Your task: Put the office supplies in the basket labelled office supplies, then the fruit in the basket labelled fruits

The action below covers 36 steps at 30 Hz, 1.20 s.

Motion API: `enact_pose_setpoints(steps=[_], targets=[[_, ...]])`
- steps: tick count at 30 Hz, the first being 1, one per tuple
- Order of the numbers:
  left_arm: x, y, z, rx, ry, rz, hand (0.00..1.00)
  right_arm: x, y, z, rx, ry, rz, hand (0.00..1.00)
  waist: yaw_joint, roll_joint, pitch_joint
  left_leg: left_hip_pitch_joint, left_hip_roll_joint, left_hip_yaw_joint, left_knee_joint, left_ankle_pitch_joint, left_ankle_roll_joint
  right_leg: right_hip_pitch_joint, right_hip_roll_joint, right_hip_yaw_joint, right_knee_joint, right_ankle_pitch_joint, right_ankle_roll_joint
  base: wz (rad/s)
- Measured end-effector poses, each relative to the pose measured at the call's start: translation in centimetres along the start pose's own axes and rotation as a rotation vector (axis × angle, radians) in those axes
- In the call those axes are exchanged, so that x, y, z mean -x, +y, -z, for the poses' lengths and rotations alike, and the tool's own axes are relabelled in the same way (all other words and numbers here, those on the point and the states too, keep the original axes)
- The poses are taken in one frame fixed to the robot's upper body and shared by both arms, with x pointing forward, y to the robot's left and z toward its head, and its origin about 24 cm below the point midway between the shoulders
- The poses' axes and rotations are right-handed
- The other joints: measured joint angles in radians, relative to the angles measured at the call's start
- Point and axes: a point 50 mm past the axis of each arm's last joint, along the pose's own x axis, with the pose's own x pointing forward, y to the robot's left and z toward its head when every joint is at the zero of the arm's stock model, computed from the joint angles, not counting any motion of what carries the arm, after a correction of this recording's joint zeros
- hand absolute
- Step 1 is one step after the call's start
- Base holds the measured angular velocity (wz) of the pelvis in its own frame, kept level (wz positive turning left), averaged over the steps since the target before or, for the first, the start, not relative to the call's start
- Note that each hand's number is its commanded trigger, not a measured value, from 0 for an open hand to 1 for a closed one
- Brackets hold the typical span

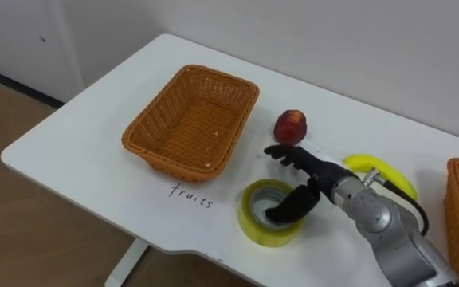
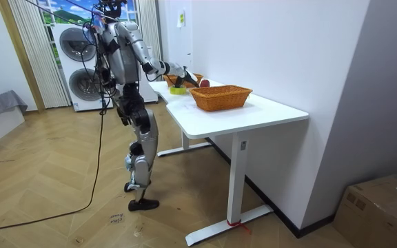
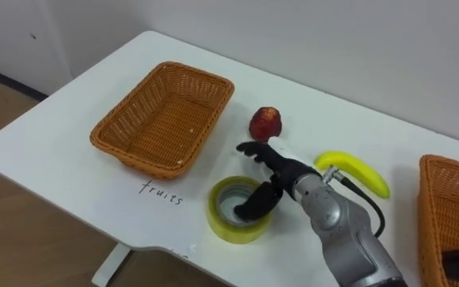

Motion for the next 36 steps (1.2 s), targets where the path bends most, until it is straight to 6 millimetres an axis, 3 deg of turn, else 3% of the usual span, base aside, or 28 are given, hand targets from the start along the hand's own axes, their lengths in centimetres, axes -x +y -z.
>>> enact_pose_setpoints(steps=[8, 26, 36], targets=[[0.0, 0.0, 0.2, 0.000, 0.018, 0.017, 0.00, -0.6, -0.2, 0.5, 0.030, 0.046, -0.023, 1.00, 0.008, -0.012, -0.0074, 0.003, 0.000, 0.000, -0.003, 0.000, 0.000, 0.003, 0.000, -0.001, 0.000, 0.000, 0.000, 0.00], [-0.1, 0.1, -0.1, 0.001, 0.013, 0.015, 0.00, -0.6, -0.1, 0.7, 0.012, 0.053, -0.047, 1.00, 0.005, -0.012, -0.0074, 0.012, 0.001, 0.004, -0.006, 0.000, 0.000, 0.006, 0.000, 0.002, 0.000, 0.000, 0.000, -0.01], [-0.3, 1.0, -1.9, 0.006, -0.048, -0.026, 0.00, -0.6, -0.3, 0.2, 0.017, 0.036, -0.054, 1.00, -0.005, -0.004, -0.0041, 0.012, 0.002, 0.019, -0.008, 0.000, 0.001, -0.001, 0.000, 0.018, -0.001, 0.000, 0.000, -0.04]])
